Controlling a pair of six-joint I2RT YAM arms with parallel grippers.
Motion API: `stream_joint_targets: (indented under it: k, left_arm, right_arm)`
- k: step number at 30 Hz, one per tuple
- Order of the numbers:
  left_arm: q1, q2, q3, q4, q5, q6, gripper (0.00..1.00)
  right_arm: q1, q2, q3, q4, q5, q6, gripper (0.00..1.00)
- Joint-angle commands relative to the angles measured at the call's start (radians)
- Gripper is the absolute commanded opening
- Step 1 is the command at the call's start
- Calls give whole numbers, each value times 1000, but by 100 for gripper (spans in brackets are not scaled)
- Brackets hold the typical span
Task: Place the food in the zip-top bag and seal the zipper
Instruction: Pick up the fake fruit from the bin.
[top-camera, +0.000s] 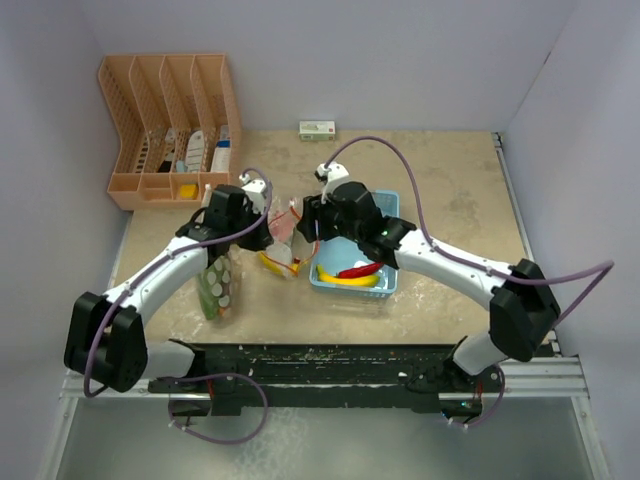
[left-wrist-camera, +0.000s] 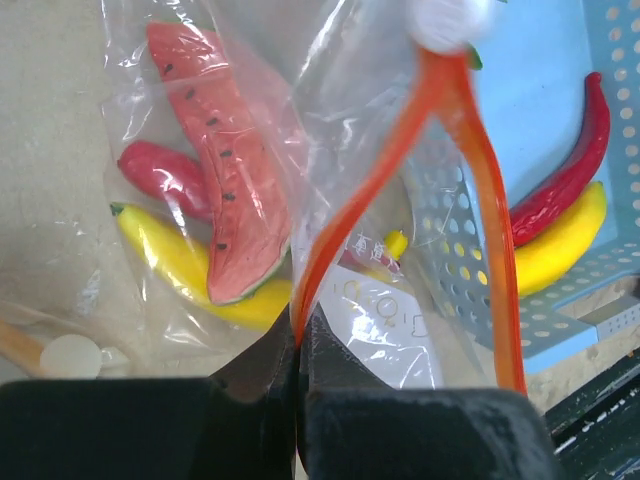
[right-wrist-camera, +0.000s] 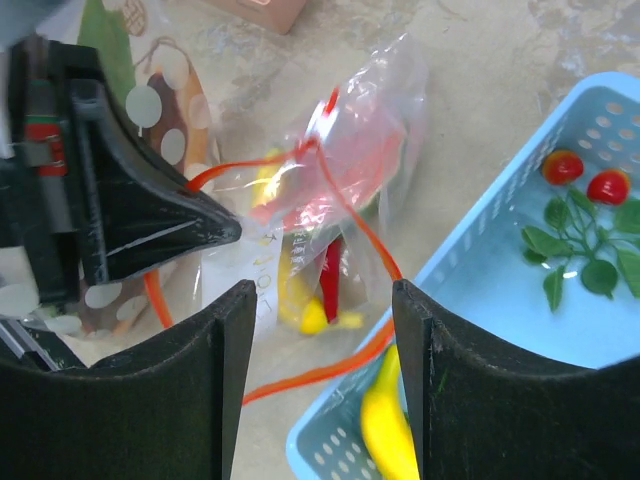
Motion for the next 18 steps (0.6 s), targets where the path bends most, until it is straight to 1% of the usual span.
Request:
stream_joint_targets:
  k: [1, 4, 6, 10, 13, 15, 18]
  left_arm:
    - [4, -34, 27, 158, 64, -55, 0]
    - [4, -46, 29, 155, 61, -50, 0]
    - [3, -54, 28, 149, 62, -50, 0]
    - [3, -74, 28, 147, 69, -45, 0]
    - [3, -87, 32, 142, 71, -41, 0]
    - [4, -94, 32, 142, 73, -38, 0]
    - [4, -96, 32, 142, 80, -37, 0]
  right_arm:
    - [-6, -123, -19, -14, 86, -25, 59]
    - [-33, -135, -22, -37, 149, 3, 58]
    - [-68, -114, -11, -59, 163, 27, 58]
    - [-134, 28, 65, -156, 204, 44, 58]
    - [-174, 116, 99, -176, 217, 45, 63]
    - [-204, 156, 102, -148, 212, 47, 69]
    - [-246, 209, 112, -103, 198, 42, 71]
